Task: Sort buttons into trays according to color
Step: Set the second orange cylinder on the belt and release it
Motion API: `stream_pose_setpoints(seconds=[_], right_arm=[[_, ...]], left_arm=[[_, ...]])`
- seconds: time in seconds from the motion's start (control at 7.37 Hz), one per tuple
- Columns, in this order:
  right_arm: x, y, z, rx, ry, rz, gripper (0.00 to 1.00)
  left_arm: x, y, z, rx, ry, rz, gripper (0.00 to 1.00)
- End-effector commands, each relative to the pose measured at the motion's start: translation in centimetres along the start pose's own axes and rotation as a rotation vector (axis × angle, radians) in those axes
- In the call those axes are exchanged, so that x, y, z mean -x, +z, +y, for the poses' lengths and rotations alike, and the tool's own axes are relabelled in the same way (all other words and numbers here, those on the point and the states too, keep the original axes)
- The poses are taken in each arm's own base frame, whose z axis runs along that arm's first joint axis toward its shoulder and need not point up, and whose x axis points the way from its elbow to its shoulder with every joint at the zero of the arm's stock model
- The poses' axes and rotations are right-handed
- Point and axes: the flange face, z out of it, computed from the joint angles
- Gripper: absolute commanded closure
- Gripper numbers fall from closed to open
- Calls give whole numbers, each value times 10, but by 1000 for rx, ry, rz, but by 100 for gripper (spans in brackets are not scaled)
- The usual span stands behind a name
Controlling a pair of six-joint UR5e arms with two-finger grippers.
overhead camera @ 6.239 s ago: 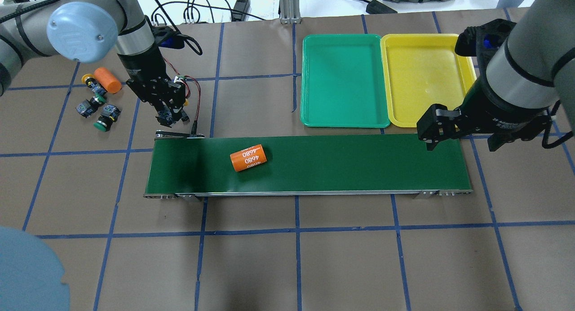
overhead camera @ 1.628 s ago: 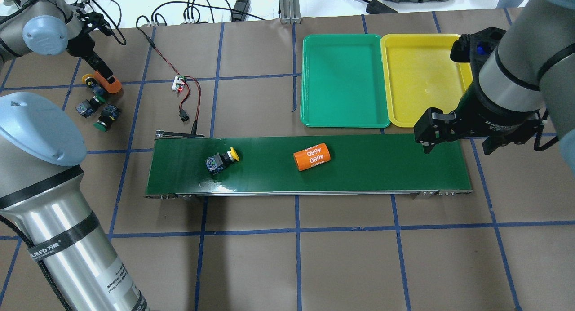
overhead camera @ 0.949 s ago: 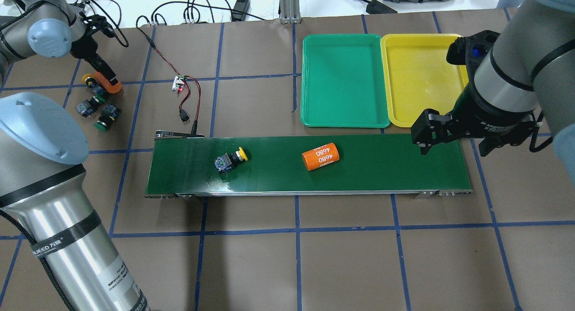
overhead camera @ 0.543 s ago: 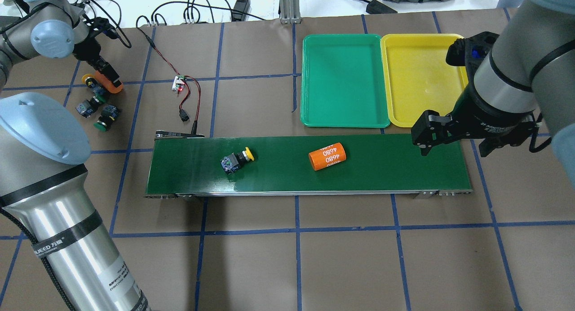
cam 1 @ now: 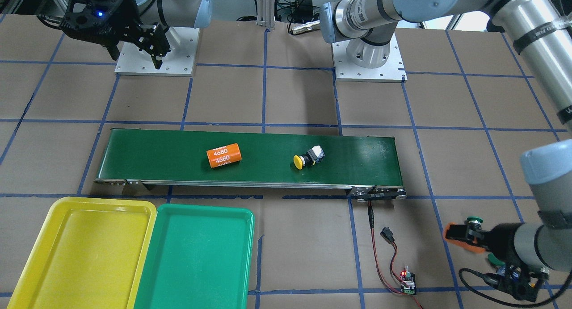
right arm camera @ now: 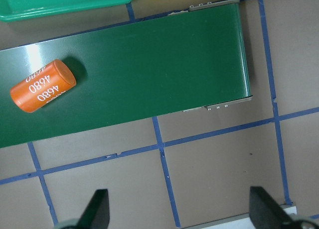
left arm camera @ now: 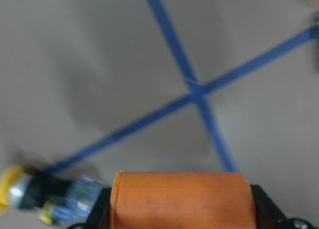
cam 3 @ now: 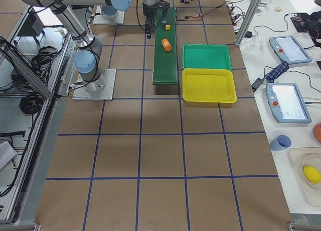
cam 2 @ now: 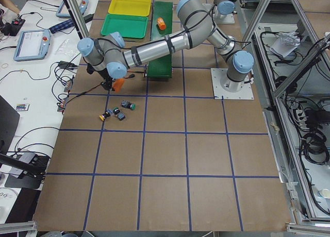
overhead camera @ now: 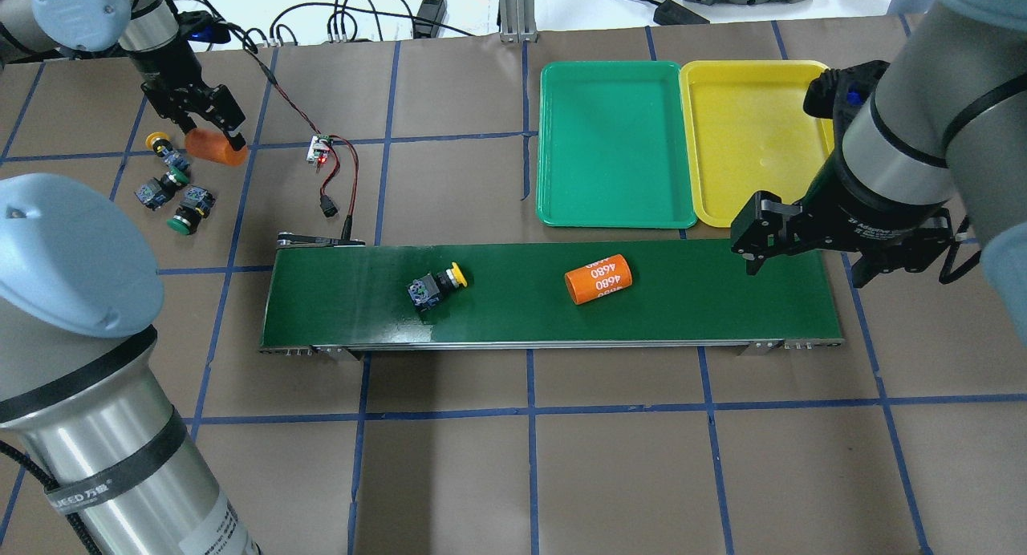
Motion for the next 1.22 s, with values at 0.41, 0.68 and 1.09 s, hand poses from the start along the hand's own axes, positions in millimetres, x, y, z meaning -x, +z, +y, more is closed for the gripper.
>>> stream_pose_setpoints(seconds=[0.41, 0.68, 1.09], right_arm=[[2, 6, -12, -3, 126, 0, 0], [6, 15, -29, -30, 184, -7, 0], [8, 19, -35, -27, 199, 4, 0]], left_arm=[[-183, 29, 120, 71, -187, 2, 100], [-217, 56, 132, -60, -172, -55, 100], [-223, 89, 152, -150, -174, -93, 100]])
